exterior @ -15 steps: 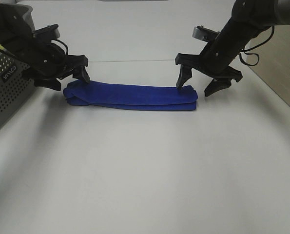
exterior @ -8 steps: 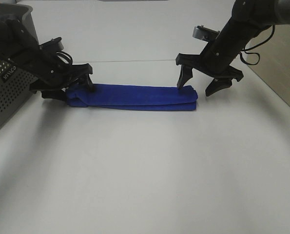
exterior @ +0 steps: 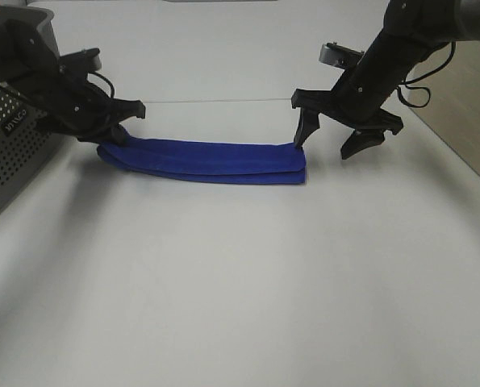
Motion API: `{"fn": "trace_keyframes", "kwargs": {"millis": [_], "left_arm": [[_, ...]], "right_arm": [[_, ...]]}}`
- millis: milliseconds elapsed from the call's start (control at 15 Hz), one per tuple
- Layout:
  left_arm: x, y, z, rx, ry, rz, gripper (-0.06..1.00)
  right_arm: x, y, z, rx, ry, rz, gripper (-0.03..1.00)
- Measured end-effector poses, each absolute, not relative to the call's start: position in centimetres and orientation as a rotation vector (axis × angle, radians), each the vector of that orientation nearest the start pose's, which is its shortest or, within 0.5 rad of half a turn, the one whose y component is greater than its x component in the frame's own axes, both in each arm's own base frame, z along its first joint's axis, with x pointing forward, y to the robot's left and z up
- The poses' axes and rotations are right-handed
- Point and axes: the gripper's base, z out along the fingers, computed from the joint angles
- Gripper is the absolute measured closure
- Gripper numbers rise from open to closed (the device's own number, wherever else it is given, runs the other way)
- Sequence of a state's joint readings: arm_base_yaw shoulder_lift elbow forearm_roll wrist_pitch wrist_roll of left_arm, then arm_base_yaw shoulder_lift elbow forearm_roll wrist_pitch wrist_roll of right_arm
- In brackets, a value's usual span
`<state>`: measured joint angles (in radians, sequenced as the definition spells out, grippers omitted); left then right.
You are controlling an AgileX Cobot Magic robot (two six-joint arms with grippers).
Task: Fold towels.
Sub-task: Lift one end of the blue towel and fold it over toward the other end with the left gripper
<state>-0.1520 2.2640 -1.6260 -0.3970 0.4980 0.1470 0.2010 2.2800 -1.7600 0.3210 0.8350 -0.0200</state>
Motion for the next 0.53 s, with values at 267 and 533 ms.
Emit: {"fn": "trace_keyframes", "kwargs": {"millis": [267, 533], "left_arm": [[47.7, -8.9, 19.6, 0.06, 2.565, -0.314, 0.89], [47.5, -13.6, 23.7, 0.148, 2.55, -0.388, 0.89]], "right_arm": [[46.4, 11.6, 14.3, -0.059, 2.84, 0.424, 0.2], [46.1, 11.6, 14.2, -0.068, 2.873, 0.427, 0.2]]}}
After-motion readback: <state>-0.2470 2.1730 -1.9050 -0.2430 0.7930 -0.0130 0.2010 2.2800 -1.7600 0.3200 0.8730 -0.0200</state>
